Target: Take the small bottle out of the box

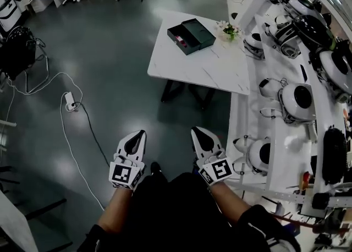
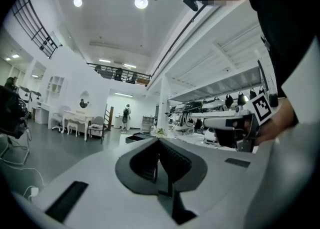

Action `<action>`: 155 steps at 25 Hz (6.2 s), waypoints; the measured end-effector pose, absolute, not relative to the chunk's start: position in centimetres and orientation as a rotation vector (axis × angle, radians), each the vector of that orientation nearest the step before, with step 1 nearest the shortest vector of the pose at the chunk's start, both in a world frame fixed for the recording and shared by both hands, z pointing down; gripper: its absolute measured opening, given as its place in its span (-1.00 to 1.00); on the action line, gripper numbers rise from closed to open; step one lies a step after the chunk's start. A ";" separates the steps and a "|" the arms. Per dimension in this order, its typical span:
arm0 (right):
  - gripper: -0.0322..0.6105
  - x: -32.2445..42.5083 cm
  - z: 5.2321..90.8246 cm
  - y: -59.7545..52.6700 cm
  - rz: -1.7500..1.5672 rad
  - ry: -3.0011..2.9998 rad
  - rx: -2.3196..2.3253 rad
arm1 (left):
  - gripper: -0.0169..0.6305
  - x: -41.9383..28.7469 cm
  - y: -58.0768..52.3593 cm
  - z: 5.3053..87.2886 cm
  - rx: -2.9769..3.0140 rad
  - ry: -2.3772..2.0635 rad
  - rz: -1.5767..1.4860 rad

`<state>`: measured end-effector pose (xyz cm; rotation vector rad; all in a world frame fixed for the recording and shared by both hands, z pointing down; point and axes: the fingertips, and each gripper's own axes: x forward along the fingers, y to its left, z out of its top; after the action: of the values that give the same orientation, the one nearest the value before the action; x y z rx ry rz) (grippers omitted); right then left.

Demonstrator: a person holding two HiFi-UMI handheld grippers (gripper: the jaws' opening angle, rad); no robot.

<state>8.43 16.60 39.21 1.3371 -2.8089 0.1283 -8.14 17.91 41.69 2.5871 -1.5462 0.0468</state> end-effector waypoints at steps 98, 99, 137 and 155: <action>-0.16 6.6 70.5 -46.0 0.772 -1.617 0.744 | -0.90 -5.8 -46.6 59.5 2.639 -0.500 0.238; -0.16 6.6 70.5 -46.0 0.771 -1.640 0.751 | -0.90 -5.8 -46.6 59.4 2.647 -0.500 0.232; -0.16 8.6 34.5 -17.3 -0.335 -2.544 2.025 | -0.90 -10.1 -29.7 36.7 3.026 -0.814 -0.100; -0.16 0.3 41.7 -7.9 -0.025 -2.442 2.122 | -0.90 -16.2 -17.5 40.4 3.030 -0.668 -0.026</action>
<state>0.27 -7.94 41.67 2.1221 -2.4417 -0.0246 -16.24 -17.53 40.40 3.0304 -0.6685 -0.0256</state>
